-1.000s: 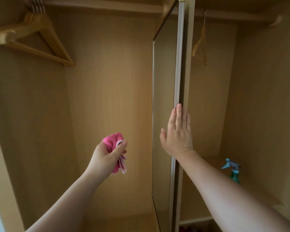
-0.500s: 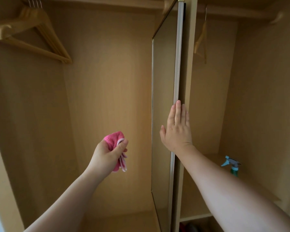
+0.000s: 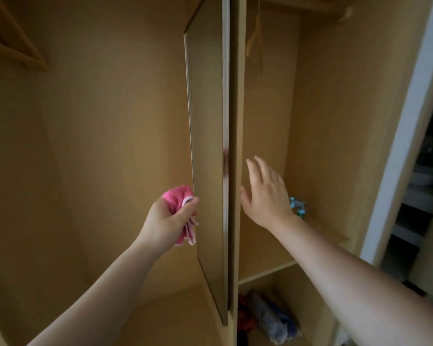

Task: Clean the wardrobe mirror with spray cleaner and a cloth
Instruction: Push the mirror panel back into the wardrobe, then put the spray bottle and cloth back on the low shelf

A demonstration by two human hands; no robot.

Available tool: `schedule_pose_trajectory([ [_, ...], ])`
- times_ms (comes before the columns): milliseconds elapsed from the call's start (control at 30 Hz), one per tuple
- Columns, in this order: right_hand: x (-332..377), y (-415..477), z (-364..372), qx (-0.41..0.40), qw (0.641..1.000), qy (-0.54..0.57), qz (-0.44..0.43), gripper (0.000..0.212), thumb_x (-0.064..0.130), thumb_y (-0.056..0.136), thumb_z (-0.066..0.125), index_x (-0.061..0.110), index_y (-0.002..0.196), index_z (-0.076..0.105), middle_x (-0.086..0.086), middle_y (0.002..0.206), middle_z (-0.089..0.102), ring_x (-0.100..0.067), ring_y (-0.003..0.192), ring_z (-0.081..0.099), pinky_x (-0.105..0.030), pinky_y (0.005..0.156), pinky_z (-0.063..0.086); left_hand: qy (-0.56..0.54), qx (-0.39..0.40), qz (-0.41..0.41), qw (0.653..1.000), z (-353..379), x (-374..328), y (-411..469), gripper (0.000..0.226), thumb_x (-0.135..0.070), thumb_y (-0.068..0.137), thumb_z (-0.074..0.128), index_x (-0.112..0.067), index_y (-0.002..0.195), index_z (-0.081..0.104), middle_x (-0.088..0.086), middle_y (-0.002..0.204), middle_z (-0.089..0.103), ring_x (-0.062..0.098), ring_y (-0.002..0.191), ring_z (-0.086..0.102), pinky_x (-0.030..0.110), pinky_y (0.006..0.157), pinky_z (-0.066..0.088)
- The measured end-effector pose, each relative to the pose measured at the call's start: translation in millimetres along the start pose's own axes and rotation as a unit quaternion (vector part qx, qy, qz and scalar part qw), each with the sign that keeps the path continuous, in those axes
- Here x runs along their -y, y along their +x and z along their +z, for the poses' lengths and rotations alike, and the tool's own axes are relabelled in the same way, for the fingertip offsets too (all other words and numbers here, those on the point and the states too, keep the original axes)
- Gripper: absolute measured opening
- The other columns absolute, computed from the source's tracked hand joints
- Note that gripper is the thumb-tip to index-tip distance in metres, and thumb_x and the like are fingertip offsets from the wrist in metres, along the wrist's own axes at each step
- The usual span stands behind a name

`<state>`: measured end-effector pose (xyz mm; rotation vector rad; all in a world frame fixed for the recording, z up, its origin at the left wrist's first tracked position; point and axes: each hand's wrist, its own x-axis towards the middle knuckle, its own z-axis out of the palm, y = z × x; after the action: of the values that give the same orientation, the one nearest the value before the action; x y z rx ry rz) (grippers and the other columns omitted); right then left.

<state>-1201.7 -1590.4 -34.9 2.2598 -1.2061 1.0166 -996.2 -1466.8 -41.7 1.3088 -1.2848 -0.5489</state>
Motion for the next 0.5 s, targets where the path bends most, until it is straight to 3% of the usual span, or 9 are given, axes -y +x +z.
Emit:
schedule_pose_trajectory([
  [100,-23,-22,-8,-0.013,1.0,0.02,0.009,0.058,0.036,0.093,0.045,0.012,0.144,0.031,-0.014,0.146,0.041,-0.031,0.131,0.046,-0.043,0.104,0.041,-0.008,0.038,0.003,0.999,31,-3,-5,0.05,-0.055,0.074,0.064,-0.005,0.074,0.068,0.019,0.068,0.07,0.035,0.063,0.068,0.022,0.048,0.053],
  [267,-69,-43,-9,-0.022,0.998,0.063,0.005,0.053,0.036,0.093,0.042,0.011,0.14,0.037,-0.011,0.139,0.047,-0.027,0.124,0.051,-0.04,0.099,0.047,0.001,0.063,0.014,0.998,92,-4,-1,0.06,-0.058,0.07,0.063,0.001,0.081,0.065,0.024,0.069,0.066,0.042,0.063,0.065,0.042,0.054,0.056],
  [367,-108,-52,-7,-0.024,0.995,0.097,-0.003,0.051,0.033,0.093,0.044,0.008,0.137,0.042,-0.011,0.135,0.05,-0.028,0.118,0.055,-0.039,0.094,0.048,0.008,0.057,0.006,0.998,137,0,7,0.059,-0.058,0.072,0.063,0.0,0.082,0.065,0.024,0.07,0.066,0.041,0.064,0.065,0.041,0.055,0.056],
  [500,-172,-62,-1,-0.009,0.991,0.133,-0.015,0.049,0.035,0.093,0.043,0.009,0.135,0.046,-0.009,0.13,0.054,-0.024,0.105,0.061,-0.033,0.083,0.051,0.026,0.058,-0.025,0.998,200,11,20,0.041,-0.044,0.087,0.065,-0.004,0.079,0.064,0.021,0.067,0.067,0.038,0.06,0.066,0.038,0.053,0.057],
])
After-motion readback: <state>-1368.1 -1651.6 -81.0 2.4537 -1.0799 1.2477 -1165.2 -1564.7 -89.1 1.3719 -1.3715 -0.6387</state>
